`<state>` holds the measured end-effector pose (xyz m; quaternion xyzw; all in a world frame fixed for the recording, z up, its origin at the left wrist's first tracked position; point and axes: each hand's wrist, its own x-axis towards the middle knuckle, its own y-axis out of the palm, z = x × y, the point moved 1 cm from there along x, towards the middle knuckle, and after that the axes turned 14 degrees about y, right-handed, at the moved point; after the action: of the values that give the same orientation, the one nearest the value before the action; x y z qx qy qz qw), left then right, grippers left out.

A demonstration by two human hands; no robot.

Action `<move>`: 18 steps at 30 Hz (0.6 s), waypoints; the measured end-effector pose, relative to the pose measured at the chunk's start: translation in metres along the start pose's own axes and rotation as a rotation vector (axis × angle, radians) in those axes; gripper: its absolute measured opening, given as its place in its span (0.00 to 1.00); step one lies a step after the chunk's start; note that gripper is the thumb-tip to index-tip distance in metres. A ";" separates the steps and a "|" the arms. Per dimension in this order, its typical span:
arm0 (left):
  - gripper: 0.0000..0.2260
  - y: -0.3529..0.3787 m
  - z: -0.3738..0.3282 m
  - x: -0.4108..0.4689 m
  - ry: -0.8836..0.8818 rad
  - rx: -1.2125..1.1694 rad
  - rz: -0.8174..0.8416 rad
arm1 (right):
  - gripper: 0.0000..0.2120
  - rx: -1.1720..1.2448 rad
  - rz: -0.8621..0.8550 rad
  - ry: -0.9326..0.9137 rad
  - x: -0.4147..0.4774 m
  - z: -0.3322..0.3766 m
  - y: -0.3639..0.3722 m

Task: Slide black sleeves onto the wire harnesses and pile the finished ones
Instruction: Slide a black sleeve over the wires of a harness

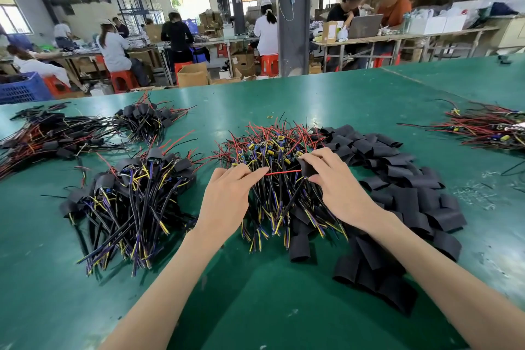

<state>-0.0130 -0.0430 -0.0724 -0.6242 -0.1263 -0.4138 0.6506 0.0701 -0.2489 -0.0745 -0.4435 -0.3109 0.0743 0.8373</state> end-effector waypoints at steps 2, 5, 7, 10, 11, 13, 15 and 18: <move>0.26 -0.002 0.001 0.001 -0.006 0.038 -0.005 | 0.21 0.002 -0.004 -0.008 0.000 0.000 -0.001; 0.27 -0.005 0.001 0.001 -0.012 0.078 -0.033 | 0.21 0.001 -0.004 -0.014 0.000 0.000 -0.002; 0.28 -0.005 0.001 0.001 0.007 0.092 -0.049 | 0.20 -0.010 0.002 -0.019 0.000 0.000 -0.002; 0.28 -0.005 -0.002 0.002 0.046 0.106 -0.040 | 0.20 -0.045 0.010 -0.023 -0.001 0.001 -0.002; 0.28 -0.005 -0.002 0.002 0.054 0.105 -0.036 | 0.20 -0.069 0.007 -0.025 -0.001 0.001 -0.003; 0.27 -0.006 -0.004 0.002 0.068 0.103 -0.036 | 0.20 -0.139 -0.015 -0.039 -0.002 0.002 -0.003; 0.25 -0.007 -0.007 0.003 0.095 0.106 -0.037 | 0.19 -0.205 -0.061 -0.062 -0.004 0.005 -0.003; 0.22 -0.007 -0.015 0.006 0.117 0.091 -0.020 | 0.20 -0.282 -0.147 -0.117 -0.005 0.010 -0.004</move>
<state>-0.0199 -0.0582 -0.0662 -0.5674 -0.1129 -0.4501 0.6802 0.0600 -0.2467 -0.0694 -0.5275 -0.3980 -0.0055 0.7505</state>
